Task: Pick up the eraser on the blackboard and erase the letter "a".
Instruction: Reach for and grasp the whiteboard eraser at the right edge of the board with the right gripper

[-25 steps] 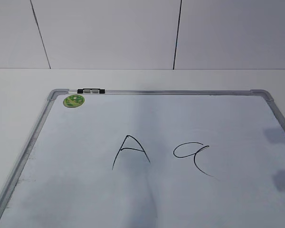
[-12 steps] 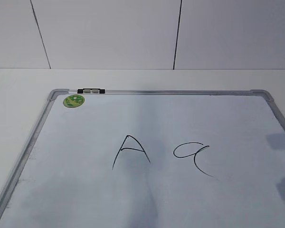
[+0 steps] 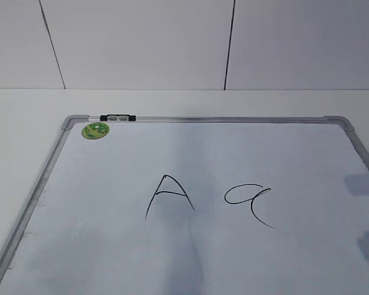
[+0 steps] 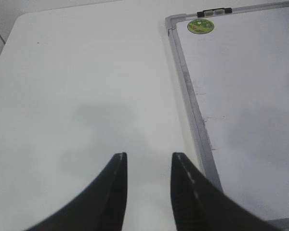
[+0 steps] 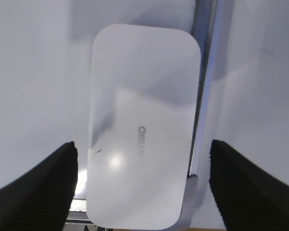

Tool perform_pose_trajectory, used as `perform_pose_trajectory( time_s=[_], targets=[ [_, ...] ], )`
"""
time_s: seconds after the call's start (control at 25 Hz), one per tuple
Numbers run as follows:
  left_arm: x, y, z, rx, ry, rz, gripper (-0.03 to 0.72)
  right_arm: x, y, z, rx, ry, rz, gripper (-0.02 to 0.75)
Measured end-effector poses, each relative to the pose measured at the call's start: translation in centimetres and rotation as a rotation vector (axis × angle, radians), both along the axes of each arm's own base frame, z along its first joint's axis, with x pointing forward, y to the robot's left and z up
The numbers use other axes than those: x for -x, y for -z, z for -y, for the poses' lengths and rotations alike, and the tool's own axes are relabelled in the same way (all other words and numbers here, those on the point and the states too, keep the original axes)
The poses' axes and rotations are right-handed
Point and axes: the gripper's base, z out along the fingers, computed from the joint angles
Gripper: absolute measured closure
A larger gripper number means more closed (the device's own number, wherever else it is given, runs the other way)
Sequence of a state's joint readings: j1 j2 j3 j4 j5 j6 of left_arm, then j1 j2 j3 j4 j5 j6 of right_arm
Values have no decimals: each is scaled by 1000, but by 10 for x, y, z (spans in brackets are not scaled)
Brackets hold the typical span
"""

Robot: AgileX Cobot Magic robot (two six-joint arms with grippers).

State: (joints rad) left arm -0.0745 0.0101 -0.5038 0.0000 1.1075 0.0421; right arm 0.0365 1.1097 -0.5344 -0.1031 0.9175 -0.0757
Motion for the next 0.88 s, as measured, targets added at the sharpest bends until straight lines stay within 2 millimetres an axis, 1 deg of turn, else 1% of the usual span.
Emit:
perform_pose_trajectory(
  time_s=[0.16, 0.88],
  targets=[
    [0, 0, 0, 0, 0, 0, 449, -5, 8, -1, -6, 3, -41, 83],
    [0, 0, 0, 0, 0, 0, 449, -19, 28, -3, -19, 20, -92, 84]
  ],
)
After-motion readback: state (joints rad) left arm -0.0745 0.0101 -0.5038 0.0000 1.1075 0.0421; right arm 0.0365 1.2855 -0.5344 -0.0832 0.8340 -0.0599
